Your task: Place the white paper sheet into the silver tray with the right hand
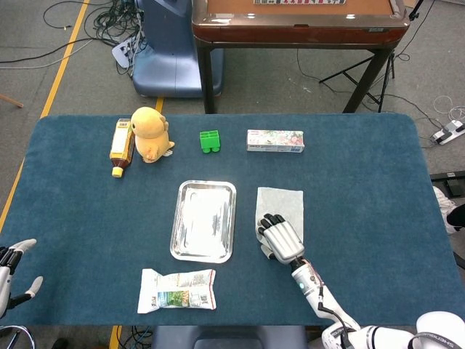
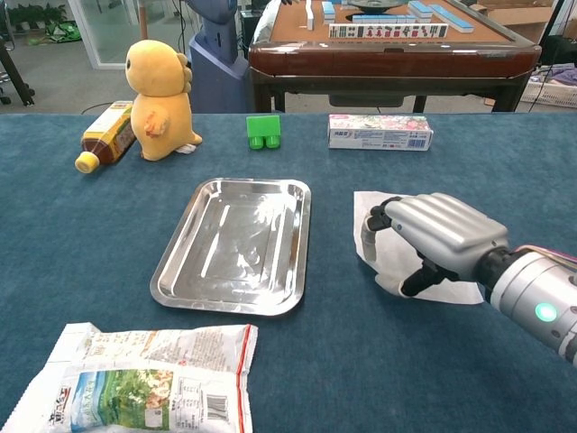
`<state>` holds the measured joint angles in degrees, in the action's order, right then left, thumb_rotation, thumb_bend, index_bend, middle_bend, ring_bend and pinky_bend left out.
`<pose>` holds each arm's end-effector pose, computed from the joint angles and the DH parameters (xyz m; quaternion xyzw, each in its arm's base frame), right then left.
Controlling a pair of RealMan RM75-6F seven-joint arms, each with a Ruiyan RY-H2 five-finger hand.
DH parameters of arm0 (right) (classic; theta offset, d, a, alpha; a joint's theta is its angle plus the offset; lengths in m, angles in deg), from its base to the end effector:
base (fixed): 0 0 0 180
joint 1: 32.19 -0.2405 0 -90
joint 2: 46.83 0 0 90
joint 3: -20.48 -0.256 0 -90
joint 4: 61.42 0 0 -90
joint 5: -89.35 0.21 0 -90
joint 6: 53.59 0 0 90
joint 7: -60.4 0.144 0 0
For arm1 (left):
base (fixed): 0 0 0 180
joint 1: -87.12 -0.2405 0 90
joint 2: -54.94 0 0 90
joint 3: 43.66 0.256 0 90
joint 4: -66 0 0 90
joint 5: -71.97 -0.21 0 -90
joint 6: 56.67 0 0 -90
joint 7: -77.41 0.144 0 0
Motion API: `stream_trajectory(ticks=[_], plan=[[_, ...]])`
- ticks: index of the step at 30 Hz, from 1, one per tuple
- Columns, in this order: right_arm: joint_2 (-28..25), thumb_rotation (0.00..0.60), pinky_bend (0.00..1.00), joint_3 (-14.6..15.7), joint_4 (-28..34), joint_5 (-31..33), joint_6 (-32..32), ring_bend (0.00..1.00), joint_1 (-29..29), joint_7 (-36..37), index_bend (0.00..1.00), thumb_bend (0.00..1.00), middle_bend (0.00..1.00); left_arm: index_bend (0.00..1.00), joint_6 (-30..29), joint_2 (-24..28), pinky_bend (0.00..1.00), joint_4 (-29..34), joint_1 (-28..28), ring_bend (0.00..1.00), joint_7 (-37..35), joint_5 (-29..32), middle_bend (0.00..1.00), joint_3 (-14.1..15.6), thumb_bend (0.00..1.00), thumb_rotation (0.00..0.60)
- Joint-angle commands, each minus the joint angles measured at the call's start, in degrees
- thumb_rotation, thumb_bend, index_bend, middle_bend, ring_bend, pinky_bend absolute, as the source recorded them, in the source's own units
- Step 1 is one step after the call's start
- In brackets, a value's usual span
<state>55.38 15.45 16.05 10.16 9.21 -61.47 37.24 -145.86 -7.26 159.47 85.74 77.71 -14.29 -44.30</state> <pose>-0.1701 -0.2656 -0.0776 0.7532 -0.3501 0.3771 0.4098 -0.3250 0.1383 0.1720 -0.5713 -0.4021 -0.3612 0.6176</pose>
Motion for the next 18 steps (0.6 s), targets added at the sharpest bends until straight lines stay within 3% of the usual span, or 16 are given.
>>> stream_trajectory(ticks=[1,9,18], plan=[[0.0,0.600,0.27,0.0,0.0,0.1,0.0,0.18,0.0,0.1,0.52,0.40,0.32,0.20,0.1,0.0,0.13,0.0,0.0,0.21,0.0,0.0,0.22,0.0,0.25,0.600],[-0.7,0.600,0.27,0.1,0.4,0.5,0.5,0.18,0.5,0.7,0.52,0.49,0.32,0.20,0.2,-0.1,0.13,0.0,0.1,0.21,0.2,0.0,0.22,0.0,0.25,0.600],[-2.9,0.600,0.27,0.1,1.7,0.6,2.3,0.18,1.8,3.2,0.55,0.53,0.34,0.20,0.3,-0.1,0.13,-0.1,0.2,0.21,0.2,0.1,0.22,0.0,0.25,0.600]])
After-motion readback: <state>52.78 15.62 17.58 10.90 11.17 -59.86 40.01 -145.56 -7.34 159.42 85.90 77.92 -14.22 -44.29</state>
